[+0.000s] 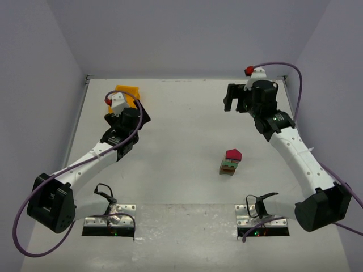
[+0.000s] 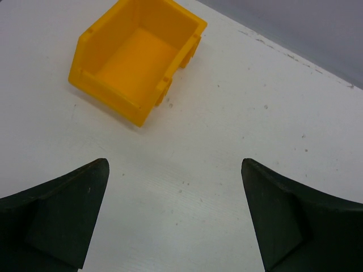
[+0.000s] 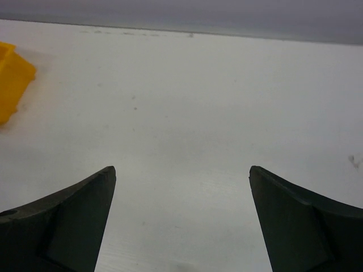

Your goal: Build the wood block tower

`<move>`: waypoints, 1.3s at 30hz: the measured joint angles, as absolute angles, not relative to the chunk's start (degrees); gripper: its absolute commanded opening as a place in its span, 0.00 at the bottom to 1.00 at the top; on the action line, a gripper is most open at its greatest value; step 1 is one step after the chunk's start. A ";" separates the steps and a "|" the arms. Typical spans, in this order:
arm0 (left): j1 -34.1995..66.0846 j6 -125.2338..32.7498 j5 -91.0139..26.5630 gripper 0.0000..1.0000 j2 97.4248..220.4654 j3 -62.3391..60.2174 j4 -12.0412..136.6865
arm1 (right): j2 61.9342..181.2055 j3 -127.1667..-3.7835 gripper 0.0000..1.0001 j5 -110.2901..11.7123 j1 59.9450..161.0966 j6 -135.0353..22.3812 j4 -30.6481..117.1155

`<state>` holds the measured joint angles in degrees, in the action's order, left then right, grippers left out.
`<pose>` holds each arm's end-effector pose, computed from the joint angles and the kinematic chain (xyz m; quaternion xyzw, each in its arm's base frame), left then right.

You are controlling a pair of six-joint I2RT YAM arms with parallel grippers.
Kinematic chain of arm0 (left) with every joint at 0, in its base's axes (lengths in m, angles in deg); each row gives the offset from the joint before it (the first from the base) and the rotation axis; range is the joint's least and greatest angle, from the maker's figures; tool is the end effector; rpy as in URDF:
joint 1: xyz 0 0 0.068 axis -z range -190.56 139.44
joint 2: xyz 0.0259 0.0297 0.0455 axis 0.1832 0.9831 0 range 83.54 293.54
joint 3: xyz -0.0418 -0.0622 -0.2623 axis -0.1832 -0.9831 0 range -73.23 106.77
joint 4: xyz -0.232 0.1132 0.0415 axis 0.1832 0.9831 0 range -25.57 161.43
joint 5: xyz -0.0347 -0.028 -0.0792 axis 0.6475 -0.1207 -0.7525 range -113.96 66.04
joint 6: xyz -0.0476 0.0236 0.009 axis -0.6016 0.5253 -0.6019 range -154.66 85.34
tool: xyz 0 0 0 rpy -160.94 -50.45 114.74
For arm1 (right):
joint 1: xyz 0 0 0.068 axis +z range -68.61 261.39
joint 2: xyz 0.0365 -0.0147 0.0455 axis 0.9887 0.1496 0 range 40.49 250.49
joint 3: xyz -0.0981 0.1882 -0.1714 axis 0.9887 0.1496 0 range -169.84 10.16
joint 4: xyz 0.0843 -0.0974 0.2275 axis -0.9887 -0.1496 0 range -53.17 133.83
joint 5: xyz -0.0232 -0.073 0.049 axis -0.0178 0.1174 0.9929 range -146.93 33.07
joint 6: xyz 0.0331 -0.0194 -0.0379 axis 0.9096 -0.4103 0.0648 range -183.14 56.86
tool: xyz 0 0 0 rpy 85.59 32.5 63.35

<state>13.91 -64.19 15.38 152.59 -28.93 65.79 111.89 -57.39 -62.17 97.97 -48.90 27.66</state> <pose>0.2501 -0.0889 0.2673 -0.2132 0.7904 0.0284 0.5736 0.2762 0.0787 0.3696 0.0096 0.8188 0.1161 0.5622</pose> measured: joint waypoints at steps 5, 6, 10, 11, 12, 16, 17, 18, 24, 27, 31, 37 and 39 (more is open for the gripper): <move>13.91 -65.64 17.21 1.00 148.81 -32.07 66.59 | 107.72 -44.41 0.99 -73.47 97.97 -40.96 27.18; 13.91 -65.83 17.41 1.00 148.01 -32.67 66.67 | 106.95 -42.18 0.99 -75.12 97.96 -39.75 26.84; 13.91 -66.57 18.33 1.00 146.01 -34.03 66.13 | 103.57 -34.80 0.99 -80.08 97.19 -35.93 26.90; 13.91 -66.63 18.50 1.00 145.88 -34.05 65.95 | 102.87 -33.57 0.99 -80.77 96.66 -35.26 26.66; 13.91 -66.65 18.63 1.00 145.84 -34.05 65.72 | 102.31 -32.56 0.99 -81.15 95.91 -34.50 26.66; 13.91 -66.71 19.34 1.00 145.92 -34.05 65.68 | 101.83 -30.40 0.99 -80.00 91.22 -31.76 27.40; 13.91 -66.76 19.51 1.00 145.97 -34.05 65.70 | 101.80 -29.74 0.99 -79.60 89.84 -30.99 27.45; 13.91 -66.83 19.67 1.00 146.03 -34.05 65.72 | 101.75 -29.03 0.99 -79.18 88.41 -30.21 27.47; 13.91 -66.91 20.18 1.00 146.23 -34.05 65.71 | 101.06 -25.02 0.99 -76.47 82.99 -27.09 27.50; 13.93 -66.91 20.20 1.00 146.24 -34.05 65.71 | 100.68 -24.31 0.99 -75.28 82.27 -26.61 27.49; 13.93 -66.90 20.11 1.00 146.24 -34.05 65.56 | 97.99 -23.37 0.99 -74.37 82.28 -26.32 28.06; 13.93 -66.84 19.74 1.00 146.24 -34.08 65.18 | 90.07 -19.36 0.99 -73.45 82.28 -25.81 31.33; 13.93 -66.70 19.53 1.00 146.24 -34.16 64.58 | 88.30 -18.31 0.99 -73.35 82.28 -25.31 31.98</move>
<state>13.93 -66.70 19.53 146.24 -34.16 64.58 88.30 -18.31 -73.35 82.28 -25.31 31.98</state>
